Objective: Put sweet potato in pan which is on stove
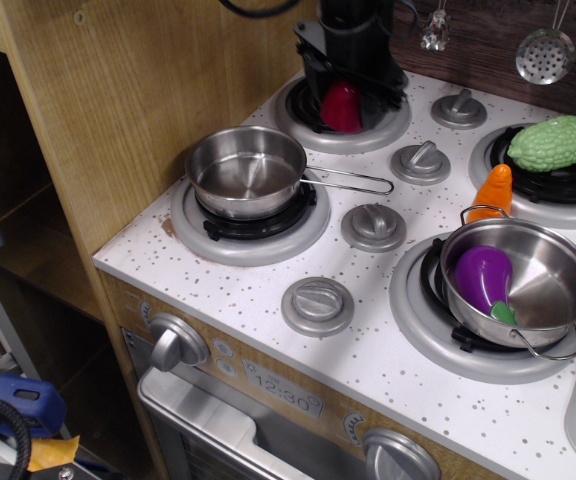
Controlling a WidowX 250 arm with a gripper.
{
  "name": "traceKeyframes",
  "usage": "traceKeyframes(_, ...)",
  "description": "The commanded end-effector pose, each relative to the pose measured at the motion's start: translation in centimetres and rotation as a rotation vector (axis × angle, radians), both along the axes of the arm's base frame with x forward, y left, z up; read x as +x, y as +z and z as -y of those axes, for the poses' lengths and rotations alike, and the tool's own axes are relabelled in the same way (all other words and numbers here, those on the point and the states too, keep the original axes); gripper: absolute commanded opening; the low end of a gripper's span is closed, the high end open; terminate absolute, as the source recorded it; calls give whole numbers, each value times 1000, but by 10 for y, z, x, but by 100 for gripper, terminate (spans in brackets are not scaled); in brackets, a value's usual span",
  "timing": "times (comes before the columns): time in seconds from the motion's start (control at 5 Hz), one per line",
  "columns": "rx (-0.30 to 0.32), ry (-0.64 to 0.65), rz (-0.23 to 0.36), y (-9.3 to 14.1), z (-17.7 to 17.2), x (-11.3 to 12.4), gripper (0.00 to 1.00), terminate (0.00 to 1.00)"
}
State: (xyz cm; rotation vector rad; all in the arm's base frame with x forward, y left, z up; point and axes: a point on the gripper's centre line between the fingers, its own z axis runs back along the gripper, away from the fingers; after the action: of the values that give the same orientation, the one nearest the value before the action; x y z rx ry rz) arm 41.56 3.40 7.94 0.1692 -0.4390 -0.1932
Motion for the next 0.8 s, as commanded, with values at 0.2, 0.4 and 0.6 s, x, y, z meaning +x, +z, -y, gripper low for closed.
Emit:
traceKeyframes(0.2,58,103,60,40,-29,-39,0,0)
traceKeyframes(0.4,40,133,60,28,-38,-57,100,0)
traceKeyframes(0.6,15,145,71,13,-47,-68,100,0)
